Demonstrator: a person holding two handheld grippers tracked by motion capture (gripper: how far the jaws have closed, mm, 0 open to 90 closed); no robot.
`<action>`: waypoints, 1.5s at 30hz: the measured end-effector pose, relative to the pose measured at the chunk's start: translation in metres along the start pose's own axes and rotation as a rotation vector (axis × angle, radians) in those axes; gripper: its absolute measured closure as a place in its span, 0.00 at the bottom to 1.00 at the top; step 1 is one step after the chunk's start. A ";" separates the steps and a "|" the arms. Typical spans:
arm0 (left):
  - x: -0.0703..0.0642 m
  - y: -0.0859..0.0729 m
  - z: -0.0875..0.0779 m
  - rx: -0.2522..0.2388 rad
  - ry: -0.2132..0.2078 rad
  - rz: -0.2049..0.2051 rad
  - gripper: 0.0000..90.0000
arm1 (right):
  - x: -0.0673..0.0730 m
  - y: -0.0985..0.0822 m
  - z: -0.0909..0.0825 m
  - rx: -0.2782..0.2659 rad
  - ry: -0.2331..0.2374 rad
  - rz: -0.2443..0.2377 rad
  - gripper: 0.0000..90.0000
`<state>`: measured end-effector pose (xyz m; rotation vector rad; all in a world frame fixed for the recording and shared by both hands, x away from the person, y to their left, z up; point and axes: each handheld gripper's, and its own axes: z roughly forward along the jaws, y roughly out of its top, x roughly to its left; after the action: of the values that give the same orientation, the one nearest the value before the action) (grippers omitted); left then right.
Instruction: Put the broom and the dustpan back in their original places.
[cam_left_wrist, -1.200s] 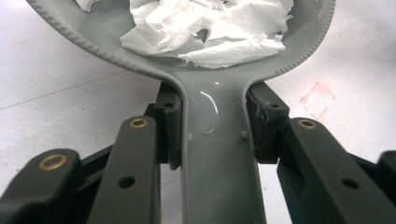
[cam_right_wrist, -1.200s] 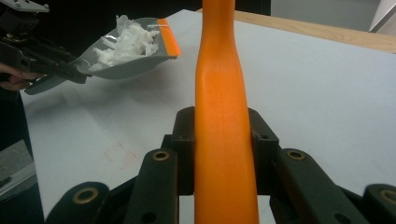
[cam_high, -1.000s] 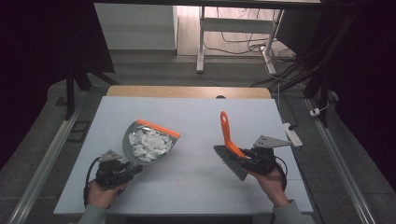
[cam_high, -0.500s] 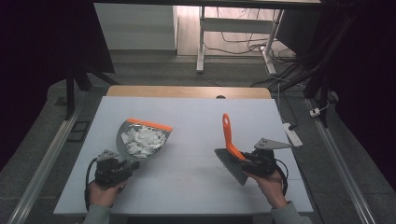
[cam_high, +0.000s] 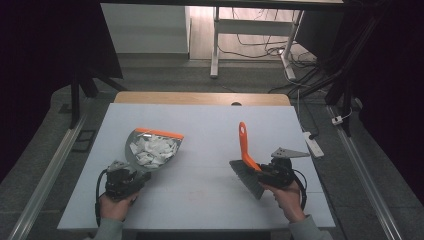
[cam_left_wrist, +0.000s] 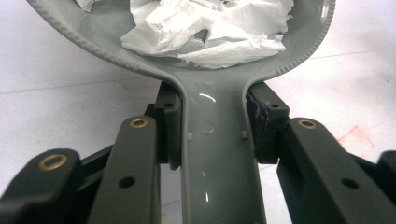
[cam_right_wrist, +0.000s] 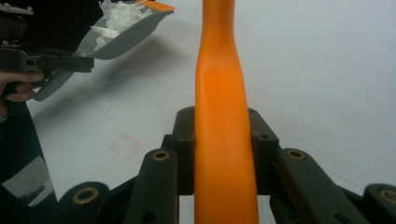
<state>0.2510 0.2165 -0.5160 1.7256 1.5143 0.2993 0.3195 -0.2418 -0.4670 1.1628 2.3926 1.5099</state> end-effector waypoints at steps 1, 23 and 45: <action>0.000 0.000 0.000 0.000 0.005 -0.007 0.68 | -0.001 0.000 0.001 0.003 0.000 0.009 0.78; -0.003 -0.008 0.012 0.053 0.104 -0.071 0.68 | -0.018 -0.006 0.019 0.054 0.026 0.116 0.78; -0.001 -0.009 0.020 0.111 0.094 -0.081 0.67 | -0.061 -0.010 0.036 0.183 -0.122 0.137 0.66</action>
<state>0.2577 0.2074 -0.5349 1.7514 1.6925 0.2622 0.3724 -0.2562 -0.5123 1.4387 2.4555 1.2325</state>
